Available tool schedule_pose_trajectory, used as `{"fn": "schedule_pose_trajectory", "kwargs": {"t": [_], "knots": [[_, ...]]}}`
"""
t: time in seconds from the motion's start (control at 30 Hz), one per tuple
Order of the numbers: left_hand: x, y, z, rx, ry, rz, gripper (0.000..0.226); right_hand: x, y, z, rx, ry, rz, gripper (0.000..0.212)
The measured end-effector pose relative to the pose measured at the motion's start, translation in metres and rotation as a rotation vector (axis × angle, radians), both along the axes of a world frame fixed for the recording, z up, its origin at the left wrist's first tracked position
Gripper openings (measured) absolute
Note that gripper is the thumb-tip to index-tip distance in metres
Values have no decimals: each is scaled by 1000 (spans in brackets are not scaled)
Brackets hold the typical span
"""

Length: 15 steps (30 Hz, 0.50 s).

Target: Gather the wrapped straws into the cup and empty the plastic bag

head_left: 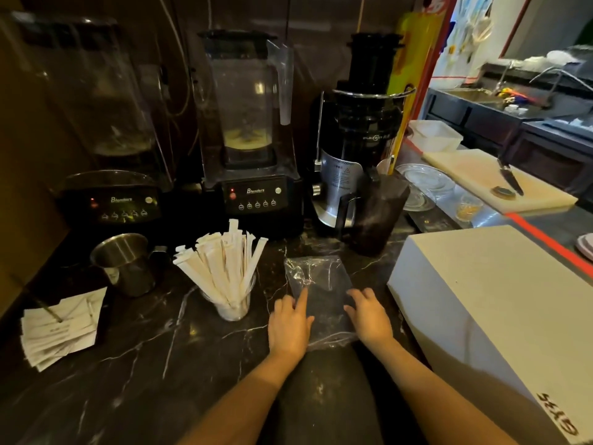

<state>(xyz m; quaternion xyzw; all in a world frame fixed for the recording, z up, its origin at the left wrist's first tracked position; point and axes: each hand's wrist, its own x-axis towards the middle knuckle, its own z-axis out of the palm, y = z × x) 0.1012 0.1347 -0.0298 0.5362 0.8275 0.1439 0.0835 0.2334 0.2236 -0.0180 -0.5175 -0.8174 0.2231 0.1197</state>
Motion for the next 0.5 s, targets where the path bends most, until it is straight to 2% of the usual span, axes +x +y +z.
{"fn": "schedule_pose_trajectory", "kwargs": {"t": [0.1,0.17,0.3,0.5], "knots": [[-3,1,-4,-45,126,-38,59,0,2,-10,182,-148,97,39],[-6,2,-7,-123,156,-101,56,0,2,-13,226,-228,144,45],[-13,2,-10,-242,74,-130,52,3,1,-23,15,-331,196,59],[-19,1,-2,-338,99,-162,53,8,0,-16,-91,-396,232,65]]}}
